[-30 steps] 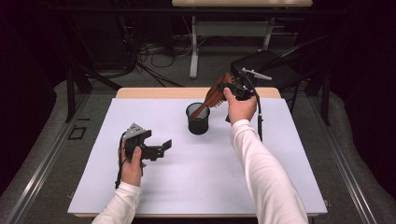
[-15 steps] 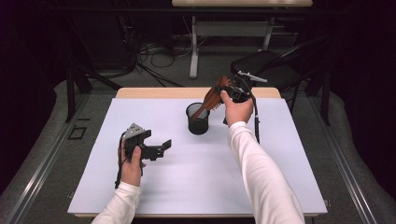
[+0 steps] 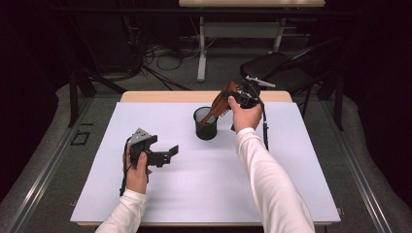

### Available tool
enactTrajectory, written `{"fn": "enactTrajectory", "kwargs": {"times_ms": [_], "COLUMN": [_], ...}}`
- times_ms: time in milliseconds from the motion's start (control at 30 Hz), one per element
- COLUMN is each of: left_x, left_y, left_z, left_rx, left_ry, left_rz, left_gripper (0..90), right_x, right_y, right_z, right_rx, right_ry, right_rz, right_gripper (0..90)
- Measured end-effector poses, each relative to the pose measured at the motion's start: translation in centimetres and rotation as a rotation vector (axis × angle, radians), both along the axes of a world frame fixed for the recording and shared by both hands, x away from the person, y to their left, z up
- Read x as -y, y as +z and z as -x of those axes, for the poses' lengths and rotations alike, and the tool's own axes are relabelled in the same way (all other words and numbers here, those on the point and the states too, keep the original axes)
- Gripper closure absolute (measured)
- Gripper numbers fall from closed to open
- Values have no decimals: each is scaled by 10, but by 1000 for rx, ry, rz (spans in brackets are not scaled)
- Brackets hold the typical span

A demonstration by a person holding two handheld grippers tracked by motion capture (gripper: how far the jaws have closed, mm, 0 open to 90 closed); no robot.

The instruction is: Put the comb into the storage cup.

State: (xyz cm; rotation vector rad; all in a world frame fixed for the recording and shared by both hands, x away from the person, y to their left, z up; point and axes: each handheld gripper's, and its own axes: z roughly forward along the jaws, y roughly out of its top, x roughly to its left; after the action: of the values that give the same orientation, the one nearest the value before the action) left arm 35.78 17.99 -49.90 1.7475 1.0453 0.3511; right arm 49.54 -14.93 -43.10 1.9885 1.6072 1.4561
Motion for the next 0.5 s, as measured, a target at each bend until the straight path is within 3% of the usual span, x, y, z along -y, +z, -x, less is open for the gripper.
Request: {"fn": "enactTrajectory", "kwargs": {"times_ms": [500], "left_x": [0], "left_y": [-1], "left_z": [0], "left_rx": [-1], "left_ry": [2], "left_rz": [1], "left_gripper": [11], "right_x": [1], "right_y": [-4], "right_z": [0], "right_rx": [1], "right_ry": [0], "right_rz": [6], "right_gripper": [504]}}
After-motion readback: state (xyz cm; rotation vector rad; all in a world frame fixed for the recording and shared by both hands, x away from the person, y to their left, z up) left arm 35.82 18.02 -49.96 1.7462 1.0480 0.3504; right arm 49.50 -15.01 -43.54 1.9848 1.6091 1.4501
